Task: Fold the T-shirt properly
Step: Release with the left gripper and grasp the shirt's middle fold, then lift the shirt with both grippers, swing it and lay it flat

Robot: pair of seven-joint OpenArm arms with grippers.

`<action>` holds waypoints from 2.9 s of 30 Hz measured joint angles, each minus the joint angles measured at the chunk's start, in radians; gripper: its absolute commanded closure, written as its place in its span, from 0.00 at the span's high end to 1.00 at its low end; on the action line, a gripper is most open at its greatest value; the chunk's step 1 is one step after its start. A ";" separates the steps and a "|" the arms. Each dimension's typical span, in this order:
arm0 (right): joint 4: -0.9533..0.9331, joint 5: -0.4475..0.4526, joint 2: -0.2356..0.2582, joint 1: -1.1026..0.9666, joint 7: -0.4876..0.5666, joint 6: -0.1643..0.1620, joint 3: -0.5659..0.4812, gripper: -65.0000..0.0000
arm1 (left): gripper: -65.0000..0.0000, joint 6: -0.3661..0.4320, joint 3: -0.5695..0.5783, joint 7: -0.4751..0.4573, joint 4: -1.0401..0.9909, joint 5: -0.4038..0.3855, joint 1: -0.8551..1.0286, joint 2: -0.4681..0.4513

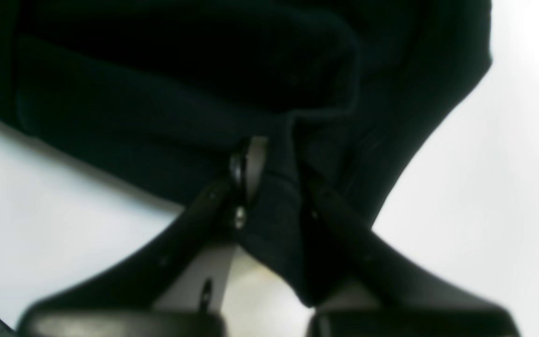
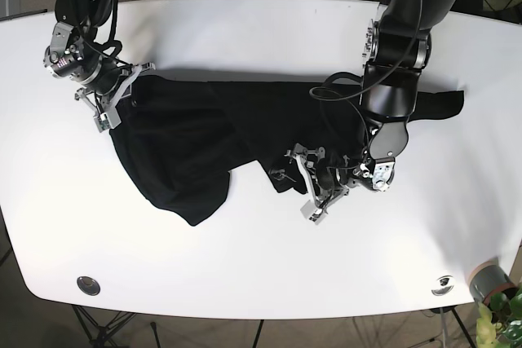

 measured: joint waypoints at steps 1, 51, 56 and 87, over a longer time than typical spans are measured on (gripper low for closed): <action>0.000 0.000 0.000 0.003 0.001 0.000 0.000 0.03 | 0.63 0.000 -0.002 -0.004 0.002 -0.007 0.008 -0.002; -0.286 -0.002 0.028 0.554 -0.052 -0.061 -0.005 0.03 | 0.00 -0.003 -0.521 0.574 0.979 0.040 0.052 -0.077; -0.323 -0.003 0.050 0.683 -0.069 -0.061 -0.037 0.03 | 0.00 -0.003 -0.580 0.651 1.036 0.043 -0.042 -0.114; -0.552 0.021 0.195 1.137 -0.078 -0.061 -0.230 0.03 | 0.00 -0.003 -0.679 0.615 0.944 0.037 -0.166 -0.363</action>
